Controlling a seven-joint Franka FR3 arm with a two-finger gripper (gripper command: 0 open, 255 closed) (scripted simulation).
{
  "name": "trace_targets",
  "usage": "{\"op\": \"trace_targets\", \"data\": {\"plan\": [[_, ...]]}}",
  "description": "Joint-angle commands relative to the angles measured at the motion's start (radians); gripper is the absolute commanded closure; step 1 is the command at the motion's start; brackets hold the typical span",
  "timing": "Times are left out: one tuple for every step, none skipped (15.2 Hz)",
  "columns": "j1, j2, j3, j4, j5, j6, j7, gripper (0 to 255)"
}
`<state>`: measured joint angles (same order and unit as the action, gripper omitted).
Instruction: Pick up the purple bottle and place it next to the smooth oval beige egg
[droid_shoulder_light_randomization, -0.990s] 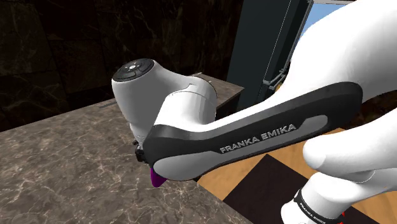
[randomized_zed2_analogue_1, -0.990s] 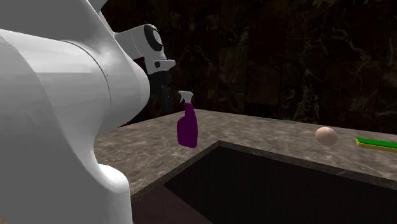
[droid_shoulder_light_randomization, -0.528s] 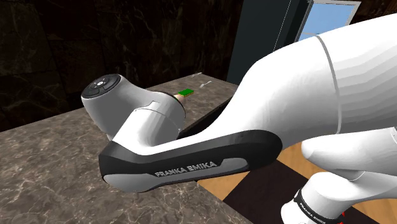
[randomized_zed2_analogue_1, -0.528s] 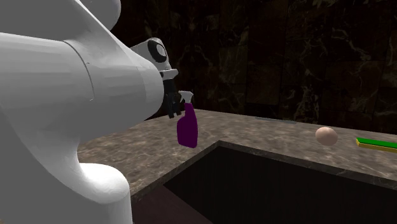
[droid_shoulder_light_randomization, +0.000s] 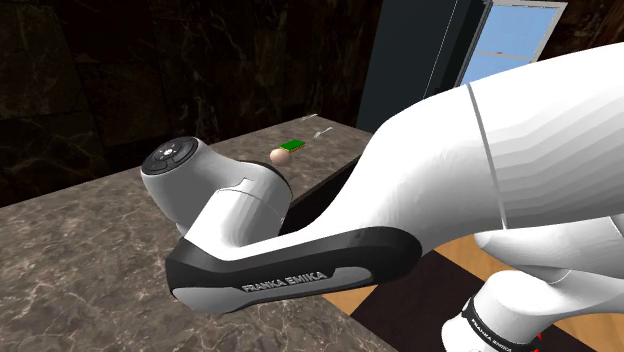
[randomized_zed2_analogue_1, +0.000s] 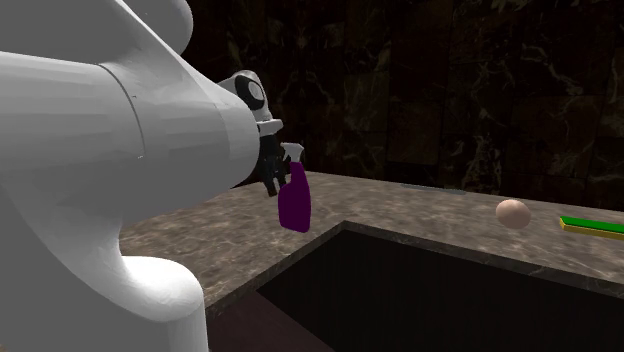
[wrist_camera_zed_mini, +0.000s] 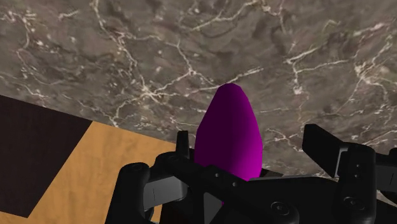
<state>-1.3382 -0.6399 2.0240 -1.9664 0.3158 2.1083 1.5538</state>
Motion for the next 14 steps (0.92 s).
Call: {"op": "trace_targets", "data": {"plan": [[0.000, 0.000, 0.001, -0.001, 0.001, 0.001, 0.000, 0], [0.000, 0.000, 0.001, -0.001, 0.001, 0.001, 0.000, 0], [0.000, 0.000, 0.001, -0.001, 0.001, 0.001, 0.000, 0], [0.000, 0.000, 0.001, -0.001, 0.001, 0.001, 0.000, 0], [0.000, 0.000, 0.001, -0.001, 0.001, 0.001, 0.000, 255], [0.000, 0.000, 0.001, -0.001, 0.001, 0.001, 0.000, 255], [0.000, 0.000, 0.001, -0.001, 0.001, 0.001, 0.000, 255], [0.000, 0.000, 0.001, -0.001, 0.000, 0.001, 0.000, 255], [0.000, 0.000, 0.000, -0.001, 0.000, 0.001, 0.000, 255], [0.000, 0.000, 0.000, -0.001, 0.001, 0.001, 0.000, 255], [0.000, 0.000, 0.000, -0.001, 0.000, 0.002, 0.000, 255], [0.001, 0.000, 0.000, -0.002, 0.000, 0.002, 0.000, 255], [0.001, 0.000, 0.000, -0.002, 0.000, 0.002, 0.000, 255], [0.000, 0.000, 0.001, -0.001, 0.001, 0.001, 0.000, 255]]}}
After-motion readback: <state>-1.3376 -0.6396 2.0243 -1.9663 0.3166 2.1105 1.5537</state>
